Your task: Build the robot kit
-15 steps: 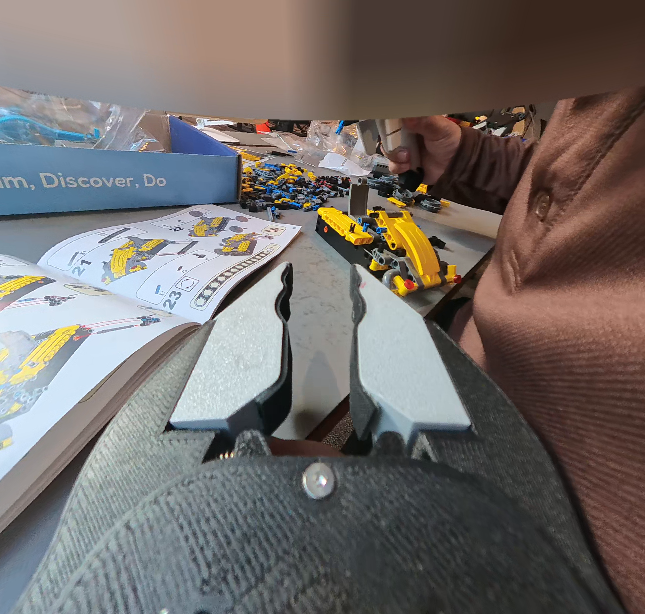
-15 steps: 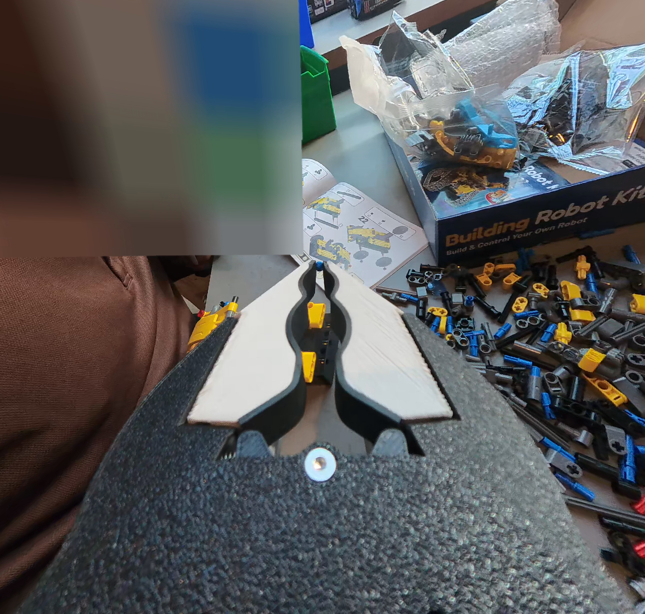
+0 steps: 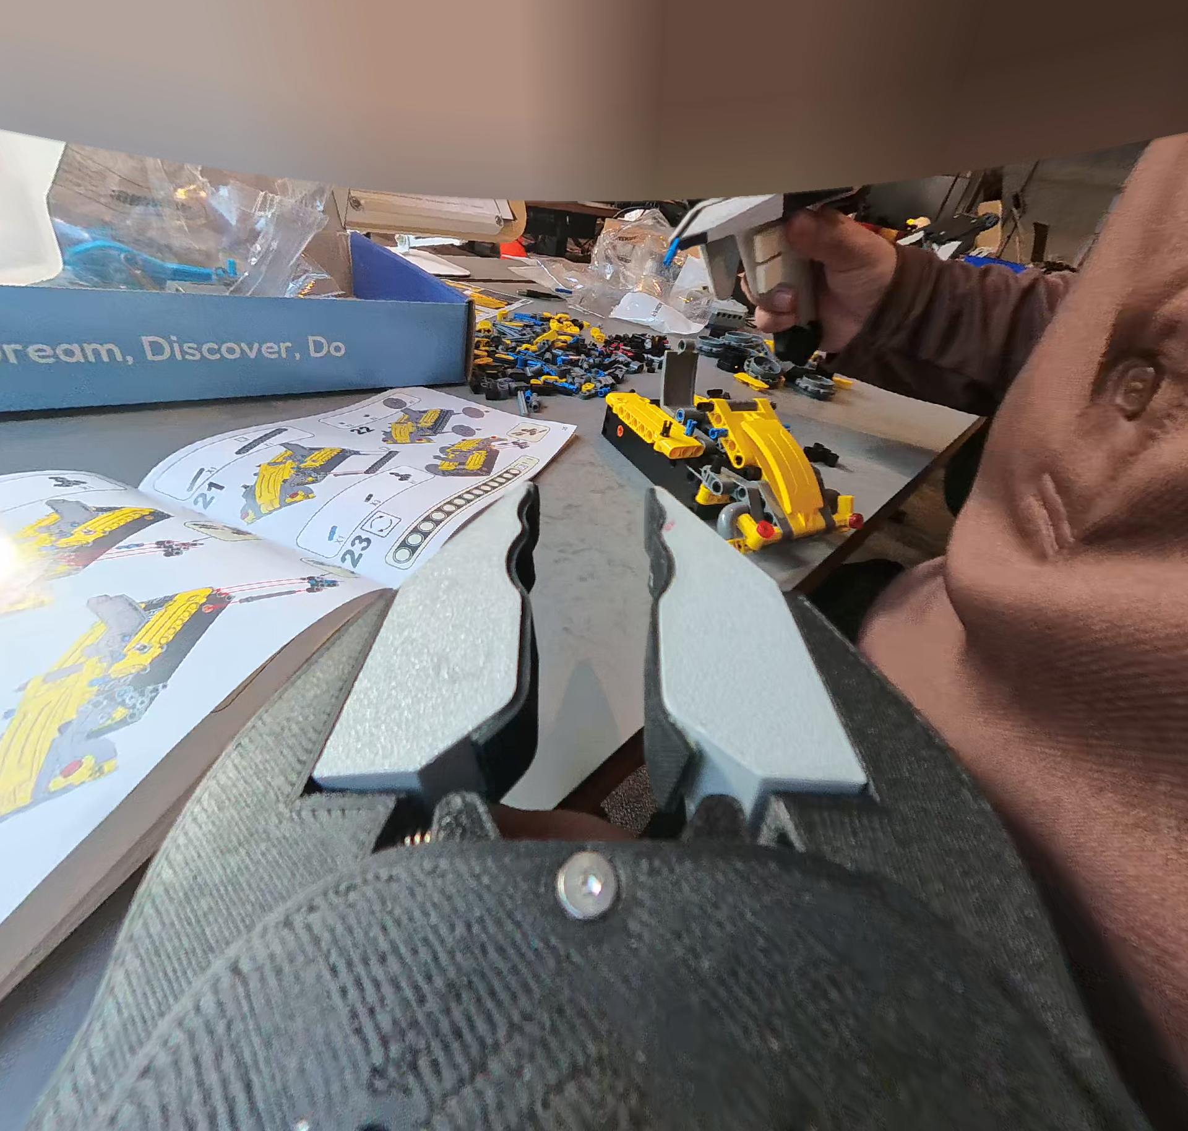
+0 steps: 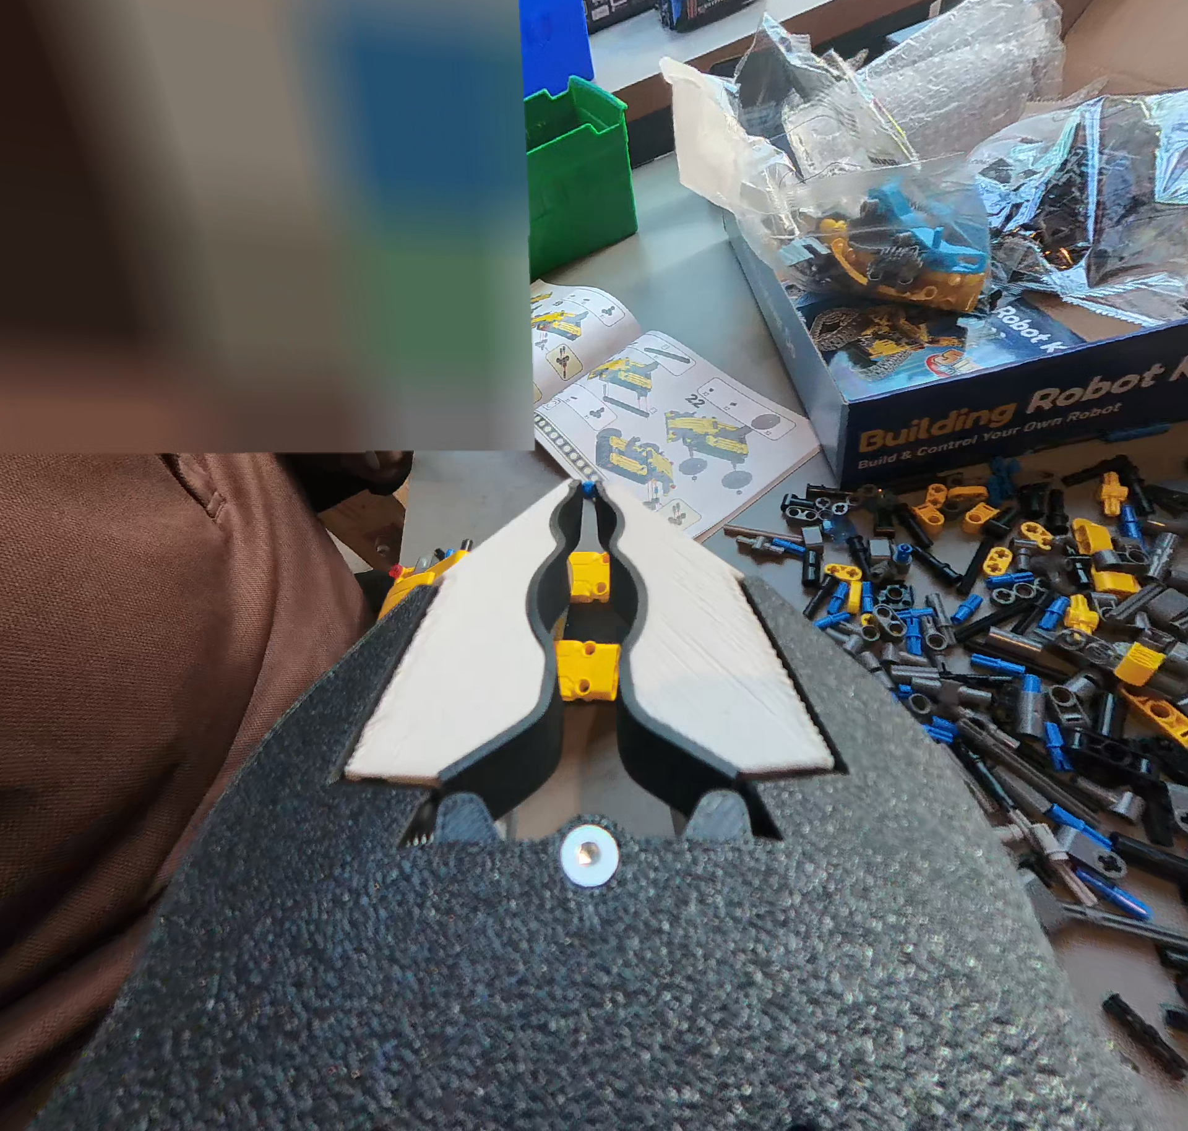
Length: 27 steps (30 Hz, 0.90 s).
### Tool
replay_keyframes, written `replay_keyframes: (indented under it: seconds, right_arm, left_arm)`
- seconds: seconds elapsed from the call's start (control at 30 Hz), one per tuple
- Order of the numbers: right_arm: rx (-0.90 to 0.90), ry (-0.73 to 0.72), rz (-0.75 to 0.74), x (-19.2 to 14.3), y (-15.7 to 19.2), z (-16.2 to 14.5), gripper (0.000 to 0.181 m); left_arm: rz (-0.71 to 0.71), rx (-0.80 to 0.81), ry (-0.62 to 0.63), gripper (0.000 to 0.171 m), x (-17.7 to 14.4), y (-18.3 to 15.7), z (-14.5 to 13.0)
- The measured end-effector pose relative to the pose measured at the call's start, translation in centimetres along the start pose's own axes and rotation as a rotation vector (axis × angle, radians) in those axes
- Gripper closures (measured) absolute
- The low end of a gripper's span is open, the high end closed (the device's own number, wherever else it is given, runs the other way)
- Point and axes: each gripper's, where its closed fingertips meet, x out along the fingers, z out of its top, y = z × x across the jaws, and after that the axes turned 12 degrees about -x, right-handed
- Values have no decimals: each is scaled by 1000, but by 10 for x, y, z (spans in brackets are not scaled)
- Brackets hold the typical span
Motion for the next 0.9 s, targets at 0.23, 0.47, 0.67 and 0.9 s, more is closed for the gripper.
replay_keyframes:
  seconds: [0.23,0.47,0.67,0.9]
  right_arm:
    - [4,99,24,-1,14,-21,181]
    - [-12,364,24,-18,41,-72,181]
    - [-13,363,10,-21,42,-74,181]
    - [-46,308,3,-24,48,-70,181]
  left_arm:
    - [12,7,17,141,0,1,-2]
    - [10,-8,40,141,4,2,-7]
    - [21,14,51,142,4,1,-9]
    - [54,75,65,142,5,4,-12]
